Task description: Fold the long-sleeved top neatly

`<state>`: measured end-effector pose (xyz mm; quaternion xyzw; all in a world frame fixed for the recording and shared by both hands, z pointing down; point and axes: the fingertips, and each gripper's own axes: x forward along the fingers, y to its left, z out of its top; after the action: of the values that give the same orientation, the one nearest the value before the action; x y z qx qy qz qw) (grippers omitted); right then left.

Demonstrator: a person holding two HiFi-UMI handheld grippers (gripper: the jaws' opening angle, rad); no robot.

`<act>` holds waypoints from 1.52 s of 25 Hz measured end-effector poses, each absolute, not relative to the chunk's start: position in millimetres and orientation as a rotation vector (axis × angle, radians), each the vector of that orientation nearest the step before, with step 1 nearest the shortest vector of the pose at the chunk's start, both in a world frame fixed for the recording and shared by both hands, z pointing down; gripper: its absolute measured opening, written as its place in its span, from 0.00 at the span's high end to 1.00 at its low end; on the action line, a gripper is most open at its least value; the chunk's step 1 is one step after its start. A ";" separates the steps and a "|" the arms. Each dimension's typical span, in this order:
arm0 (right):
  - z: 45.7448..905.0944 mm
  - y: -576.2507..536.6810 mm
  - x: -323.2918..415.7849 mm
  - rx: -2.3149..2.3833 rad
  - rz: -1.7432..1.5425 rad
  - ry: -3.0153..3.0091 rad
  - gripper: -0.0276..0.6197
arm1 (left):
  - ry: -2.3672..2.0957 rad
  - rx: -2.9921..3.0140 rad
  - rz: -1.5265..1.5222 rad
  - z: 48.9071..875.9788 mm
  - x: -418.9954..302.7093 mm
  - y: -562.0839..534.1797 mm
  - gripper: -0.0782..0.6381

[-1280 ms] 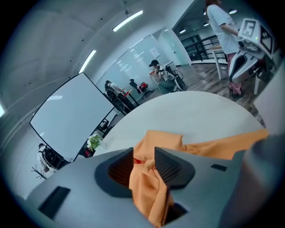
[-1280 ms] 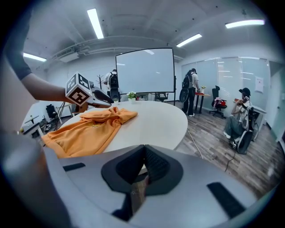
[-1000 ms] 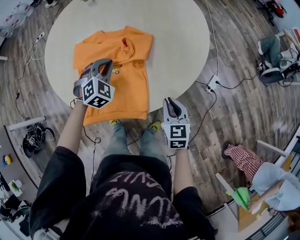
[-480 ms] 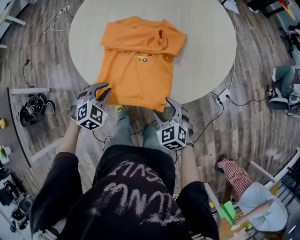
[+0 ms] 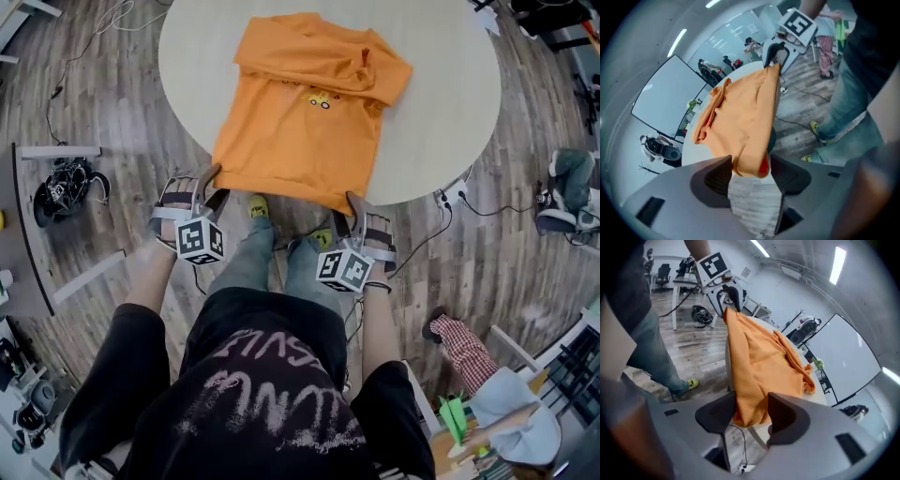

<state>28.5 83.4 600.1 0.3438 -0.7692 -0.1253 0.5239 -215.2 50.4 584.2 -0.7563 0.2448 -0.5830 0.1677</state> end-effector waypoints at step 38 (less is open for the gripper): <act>507.2 196.6 54.6 0.793 0.059 -2.080 0.86 | 0.499 -2.419 -1.522 504.1 -207.7 149.1 0.82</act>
<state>54.6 196.6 507.2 0.3194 -0.8380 0.0238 0.4419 -207.7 149.1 504.1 -0.8278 0.1707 -0.5208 0.1200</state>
